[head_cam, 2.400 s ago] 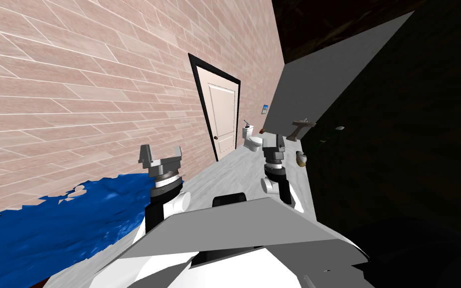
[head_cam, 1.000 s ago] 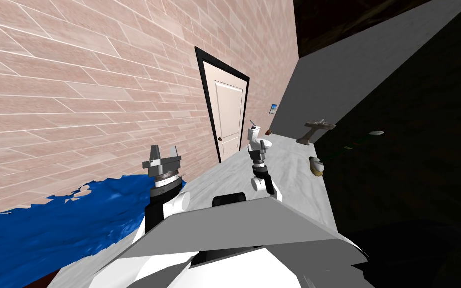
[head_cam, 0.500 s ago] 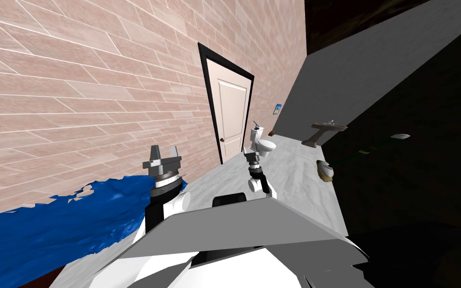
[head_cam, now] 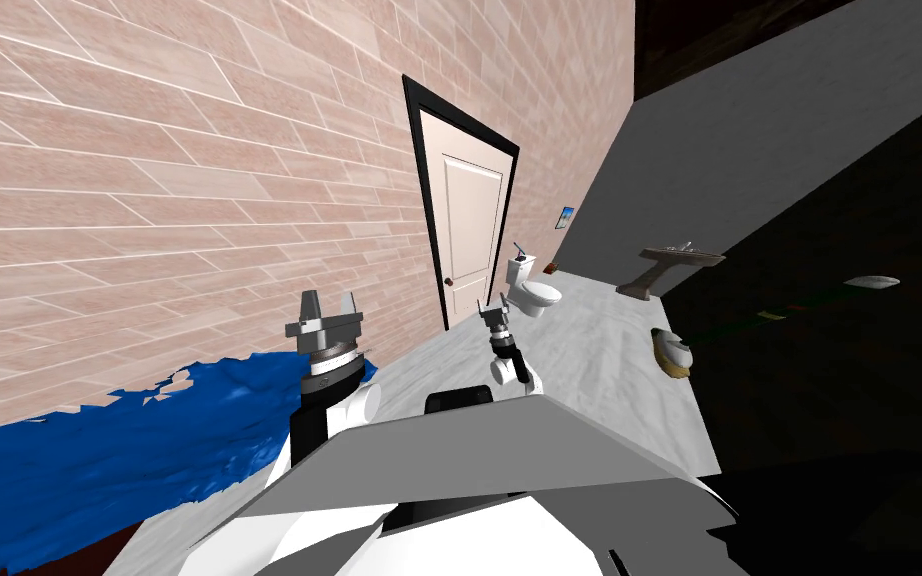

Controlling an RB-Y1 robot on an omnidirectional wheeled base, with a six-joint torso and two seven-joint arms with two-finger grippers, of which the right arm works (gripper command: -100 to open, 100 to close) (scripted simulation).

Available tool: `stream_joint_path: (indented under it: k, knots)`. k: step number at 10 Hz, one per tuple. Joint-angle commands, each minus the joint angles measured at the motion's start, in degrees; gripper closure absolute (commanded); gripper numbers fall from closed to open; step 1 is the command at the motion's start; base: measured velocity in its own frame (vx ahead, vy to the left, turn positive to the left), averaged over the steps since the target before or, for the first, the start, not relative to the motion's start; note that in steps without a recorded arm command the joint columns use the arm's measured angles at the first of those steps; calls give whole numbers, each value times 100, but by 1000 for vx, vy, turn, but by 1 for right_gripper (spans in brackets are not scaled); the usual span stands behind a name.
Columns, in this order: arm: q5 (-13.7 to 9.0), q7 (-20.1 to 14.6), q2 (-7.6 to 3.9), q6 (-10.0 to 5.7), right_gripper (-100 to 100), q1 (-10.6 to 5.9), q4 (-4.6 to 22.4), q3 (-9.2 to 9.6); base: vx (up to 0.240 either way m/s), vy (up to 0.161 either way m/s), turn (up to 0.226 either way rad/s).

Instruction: Pull the door open

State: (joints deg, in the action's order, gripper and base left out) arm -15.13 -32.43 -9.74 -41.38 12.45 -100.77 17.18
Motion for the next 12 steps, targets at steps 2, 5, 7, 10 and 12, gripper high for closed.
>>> stream_joint_path:
  k: [2,5,7,10,12]
  knots:
    - [-263,-420,-134,-136,-100,-113,389,298,102,14,79]
    - [-574,-888,-282,-281,-100,-324,911,618,103,13,77]
    - [-681,-1048,-332,-331,-100,-397,1091,727,84,12,51]
    - [-1001,-1531,-483,-480,-100,-614,1629,1056,84,14,71]
    - [-1215,-1852,-582,-580,-100,-759,1987,1275,100,5,80]
